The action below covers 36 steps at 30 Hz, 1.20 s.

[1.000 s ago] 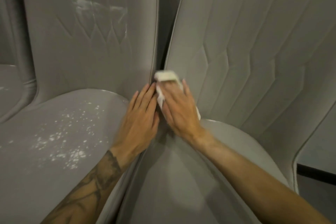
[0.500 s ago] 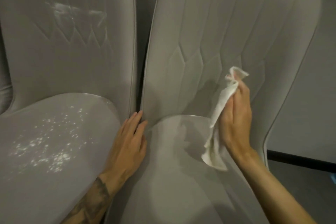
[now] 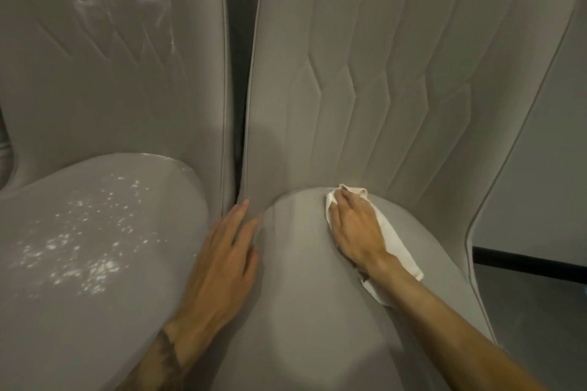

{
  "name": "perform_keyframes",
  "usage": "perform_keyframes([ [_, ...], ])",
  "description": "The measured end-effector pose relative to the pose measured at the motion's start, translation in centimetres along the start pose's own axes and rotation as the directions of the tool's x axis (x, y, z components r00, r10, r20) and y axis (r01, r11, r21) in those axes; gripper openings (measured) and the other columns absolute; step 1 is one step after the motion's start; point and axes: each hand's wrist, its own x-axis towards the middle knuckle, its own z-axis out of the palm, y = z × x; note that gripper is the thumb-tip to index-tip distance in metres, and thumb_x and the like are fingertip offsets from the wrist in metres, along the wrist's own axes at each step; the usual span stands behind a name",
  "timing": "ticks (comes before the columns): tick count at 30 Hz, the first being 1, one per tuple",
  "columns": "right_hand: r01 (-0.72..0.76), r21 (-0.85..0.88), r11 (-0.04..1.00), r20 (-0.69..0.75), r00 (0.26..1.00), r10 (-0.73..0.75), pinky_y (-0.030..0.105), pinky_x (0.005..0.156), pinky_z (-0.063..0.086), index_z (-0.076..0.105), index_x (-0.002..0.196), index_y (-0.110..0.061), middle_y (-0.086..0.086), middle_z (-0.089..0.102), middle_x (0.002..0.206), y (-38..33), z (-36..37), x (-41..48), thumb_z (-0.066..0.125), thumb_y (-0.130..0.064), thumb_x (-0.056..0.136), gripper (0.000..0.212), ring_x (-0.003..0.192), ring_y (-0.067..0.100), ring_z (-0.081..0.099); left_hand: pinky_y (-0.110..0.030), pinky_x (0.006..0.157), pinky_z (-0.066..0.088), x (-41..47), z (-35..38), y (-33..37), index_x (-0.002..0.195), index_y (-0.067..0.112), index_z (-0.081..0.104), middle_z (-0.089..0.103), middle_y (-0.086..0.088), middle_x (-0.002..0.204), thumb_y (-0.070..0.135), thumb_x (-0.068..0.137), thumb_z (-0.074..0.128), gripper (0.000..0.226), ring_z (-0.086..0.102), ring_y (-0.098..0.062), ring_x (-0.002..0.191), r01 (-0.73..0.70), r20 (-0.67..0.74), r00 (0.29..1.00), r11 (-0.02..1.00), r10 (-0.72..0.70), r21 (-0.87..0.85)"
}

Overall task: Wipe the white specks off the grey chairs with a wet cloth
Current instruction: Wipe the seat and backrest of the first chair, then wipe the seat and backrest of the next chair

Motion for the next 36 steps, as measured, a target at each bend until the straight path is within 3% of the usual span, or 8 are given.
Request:
perform_keyframes([
  [6, -0.069, 0.106, 0.992, -0.098, 0.992, 0.079, 0.042, 0.115, 0.039, 0.061, 0.133, -0.001, 0.019, 0.058, 0.141, -0.6, -0.1, 0.0, 0.044, -0.017, 0.106, 0.036, 0.134, 0.037, 0.051, -0.041, 0.124, 0.023, -3.7, -2.8, -1.7, 0.146, 0.007, 0.057, 0.045, -0.014, 0.160, 0.034, 0.106, 0.035, 0.054, 0.044, -0.031, 0.147, 0.072, 0.029, 0.997, 0.993, -0.075, 0.095],
  [9, 0.009, 0.122, 0.992, -0.014, 1.000, -0.008, 0.044, 0.115, 0.039, 0.064, 0.127, 0.004, 0.024, 0.063, 0.135, -2.6, 0.6, 0.2, 0.043, -0.011, 0.106, 0.033, 0.132, 0.041, 0.053, -0.045, 0.126, 0.024, -6.5, -4.5, -3.6, 0.146, 0.009, 0.057, 0.044, -0.012, 0.161, 0.038, 0.106, 0.031, 0.056, 0.041, -0.028, 0.149, 0.187, 0.036, 0.980, 0.973, -0.193, 0.136],
  [14, 0.215, 0.096, 0.972, 0.137, 0.964, -0.227, 0.036, 0.122, 0.032, 0.050, 0.149, -0.007, 0.010, 0.050, 0.157, -0.6, -1.4, 1.2, 0.036, -0.019, 0.111, 0.042, 0.146, 0.027, 0.046, -0.057, 0.117, 0.037, -10.7, -6.5, -6.9, 0.138, 0.005, 0.063, 0.053, -0.018, 0.152, 0.043, 0.102, 0.029, 0.062, 0.049, -0.037, 0.141, 0.326, -0.050, 0.945, 0.927, -0.322, 0.187],
  [18, 0.113, 0.107, 0.988, 0.019, 0.993, -0.116, 0.037, 0.119, 0.036, 0.055, 0.144, -0.005, 0.011, 0.058, 0.150, 0.6, -1.6, 0.3, 0.036, -0.018, 0.111, 0.040, 0.140, 0.029, 0.052, -0.063, 0.115, 0.038, -12.6, -6.9, -8.4, 0.137, -0.001, 0.062, 0.053, -0.024, 0.150, 0.042, 0.101, 0.030, 0.065, 0.049, -0.044, 0.140, 0.411, -0.149, 0.909, 0.896, -0.389, 0.168],
  [21, 0.162, 0.197, 0.967, 0.014, 0.986, -0.168, 0.038, 0.121, 0.034, 0.058, 0.139, 0.004, 0.021, 0.059, 0.146, -3.1, -0.2, -1.1, 0.038, -0.012, 0.110, 0.038, 0.139, 0.034, 0.053, -0.059, 0.120, 0.031, -13.1, -6.9, -8.5, 0.142, -0.001, 0.058, 0.050, -0.024, 0.153, 0.043, 0.103, 0.027, 0.067, 0.044, -0.042, 0.144, 0.468, -0.190, 0.877, 0.875, -0.442, 0.124],
  [26, 0.315, 0.414, 0.854, 0.006, 0.937, -0.349, 0.002, 0.115, 0.018, 0.061, 0.139, -0.007, 0.009, 0.062, 0.144, -9.7, 0.0, -6.6, 0.042, -0.015, 0.111, 0.034, 0.137, 0.020, 0.053, -0.056, 0.123, 0.030, -13.5, -7.1, -8.0, 0.143, -0.003, 0.057, 0.051, -0.024, 0.152, 0.037, 0.104, 0.030, 0.062, 0.045, -0.041, 0.145, 0.449, -0.255, 0.874, 0.887, -0.413, 0.105],
  [31, 0.358, 0.537, 0.764, -0.106, 0.927, -0.359, 0.014, 0.126, 0.015, 0.049, 0.153, -0.010, 0.003, 0.046, 0.160, -18.4, 1.8, -9.4, 0.040, -0.019, 0.112, 0.042, 0.151, 0.013, 0.039, -0.057, 0.118, 0.039, -13.8, -7.2, -8.1, 0.138, -0.003, 0.062, 0.057, -0.023, 0.148, 0.033, 0.104, 0.033, 0.057, 0.052, -0.041, 0.141, 0.423, -0.288, 0.883, 0.895, -0.372, 0.142],
  [36, 0.529, 0.372, 0.763, -0.063, 0.834, -0.547, 0.034, 0.129, 0.023, 0.040, 0.159, -0.018, 0.006, 0.038, 0.165, -24.2, 4.1, -10.5, 0.036, -0.029, 0.113, 0.047, 0.154, 0.018, 0.032, -0.056, 0.116, 0.043, -14.0, -6.9, -8.7, 0.135, -0.004, 0.063, 0.061, -0.023, 0.143, 0.031, 0.105, 0.034, 0.055, 0.057, -0.039, 0.136, 0.433, -0.328, 0.864, 0.896, -0.381, 0.101],
])
